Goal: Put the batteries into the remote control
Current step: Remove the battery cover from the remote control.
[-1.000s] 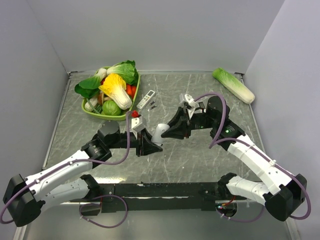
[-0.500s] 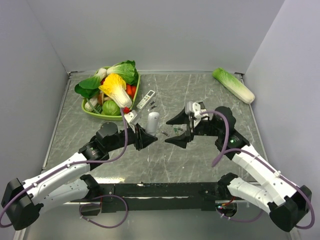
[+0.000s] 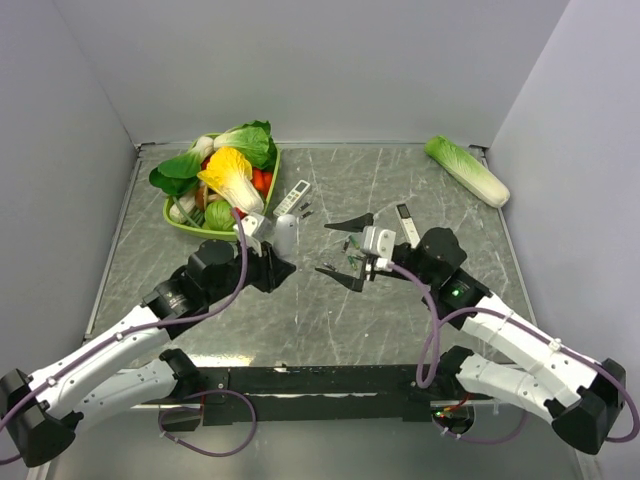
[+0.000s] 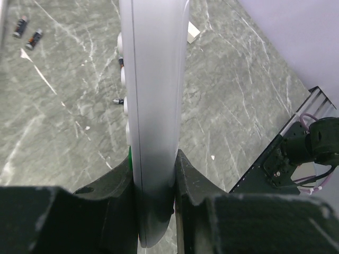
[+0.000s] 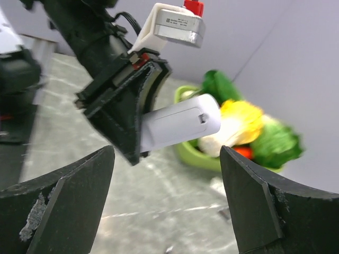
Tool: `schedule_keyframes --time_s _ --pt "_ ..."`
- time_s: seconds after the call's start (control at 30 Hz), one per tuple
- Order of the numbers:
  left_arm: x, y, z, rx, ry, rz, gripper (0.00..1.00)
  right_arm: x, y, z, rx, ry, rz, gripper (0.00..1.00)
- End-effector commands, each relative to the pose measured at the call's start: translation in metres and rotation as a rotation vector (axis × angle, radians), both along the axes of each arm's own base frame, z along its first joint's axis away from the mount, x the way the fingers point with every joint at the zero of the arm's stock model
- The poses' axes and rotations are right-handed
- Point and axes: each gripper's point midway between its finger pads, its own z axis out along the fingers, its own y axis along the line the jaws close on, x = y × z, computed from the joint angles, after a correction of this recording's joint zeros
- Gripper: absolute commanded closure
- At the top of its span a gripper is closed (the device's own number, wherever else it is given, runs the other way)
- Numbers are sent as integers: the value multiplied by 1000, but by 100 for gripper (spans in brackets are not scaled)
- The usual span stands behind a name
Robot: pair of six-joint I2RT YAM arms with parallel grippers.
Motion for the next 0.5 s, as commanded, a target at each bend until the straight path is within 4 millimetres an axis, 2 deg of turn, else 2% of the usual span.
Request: schedule_keyframes --time_s 0.0,0.07,0.1,0.17,0.2,0.37,0.47 --pt "2 14 26 54 -41 33 99 17 13 18 27 -200 -89 12" --pt "3 15 30 73 -73 22 99 22 18 22 29 -224 -106 13" --pt "3 15 31 77 -82 20 99 24 25 17 17 -219 -98 14" --pt "4 15 27 87 -93 16 99 27 31 22 24 -240 -114 15" --pt "4 15 26 87 -95 15 99 29 37 18 18 -236 -113 16" --pt "4 19 21 109 -97 5 99 39 46 24 43 -257 -159 18" --pt "2 19 19 103 -101 -5 99 38 49 31 71 -286 -163 20"
